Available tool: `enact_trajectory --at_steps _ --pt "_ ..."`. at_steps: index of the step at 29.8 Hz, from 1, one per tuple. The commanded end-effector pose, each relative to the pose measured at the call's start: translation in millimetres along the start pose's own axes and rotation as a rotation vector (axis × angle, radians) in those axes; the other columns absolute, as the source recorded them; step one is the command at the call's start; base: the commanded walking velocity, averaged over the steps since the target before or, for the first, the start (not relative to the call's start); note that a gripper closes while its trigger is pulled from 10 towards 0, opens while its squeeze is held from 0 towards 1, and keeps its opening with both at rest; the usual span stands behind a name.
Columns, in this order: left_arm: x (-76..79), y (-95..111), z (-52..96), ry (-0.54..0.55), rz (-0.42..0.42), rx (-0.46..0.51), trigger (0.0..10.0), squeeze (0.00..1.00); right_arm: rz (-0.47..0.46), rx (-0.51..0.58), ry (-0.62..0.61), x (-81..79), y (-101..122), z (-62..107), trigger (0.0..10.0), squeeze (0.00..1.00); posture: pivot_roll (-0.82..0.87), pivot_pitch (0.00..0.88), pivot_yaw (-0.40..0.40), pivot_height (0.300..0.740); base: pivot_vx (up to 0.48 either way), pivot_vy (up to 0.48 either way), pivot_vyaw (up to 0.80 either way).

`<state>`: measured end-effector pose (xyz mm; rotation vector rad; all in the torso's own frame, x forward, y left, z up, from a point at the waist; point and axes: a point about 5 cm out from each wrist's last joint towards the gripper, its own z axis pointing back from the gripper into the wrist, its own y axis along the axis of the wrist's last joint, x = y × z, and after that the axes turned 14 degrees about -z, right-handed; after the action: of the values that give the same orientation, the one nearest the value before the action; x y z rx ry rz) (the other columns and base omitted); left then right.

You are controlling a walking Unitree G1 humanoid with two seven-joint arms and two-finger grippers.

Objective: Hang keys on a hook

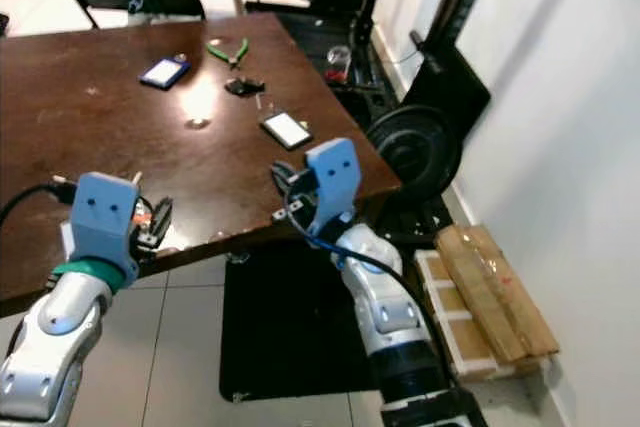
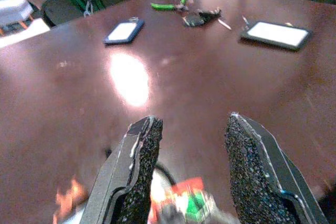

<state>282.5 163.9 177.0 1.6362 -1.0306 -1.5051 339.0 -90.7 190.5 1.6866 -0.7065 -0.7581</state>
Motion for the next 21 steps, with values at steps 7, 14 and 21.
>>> enact_trajectory --at_steps 7,14,21 --pt "3.9 -1.9 5.7 -0.041 0.006 -0.016 10.0 0.0 0.08 -0.066 -0.02 2.2 -15.0 10.3 10.0 0.0 -0.05 0.075 0.004 0.74 0.05 0.0 0.56" --pt "15.0 2.6 2.3 -0.079 0.018 -0.01 10.0 0.0 0.093 -0.08 -0.085 11.9 -17.5 15.3 10.0 0.0 -0.06 0.072 0.016 0.74 0.0 0.0 0.79" --pt "16.2 4.2 0.5 -0.084 0.024 -0.01 10.0 0.0 0.102 -0.086 -0.095 13.5 -18.4 15.0 10.0 0.0 -0.06 0.07 0.019 0.74 0.0 0.0 0.78"
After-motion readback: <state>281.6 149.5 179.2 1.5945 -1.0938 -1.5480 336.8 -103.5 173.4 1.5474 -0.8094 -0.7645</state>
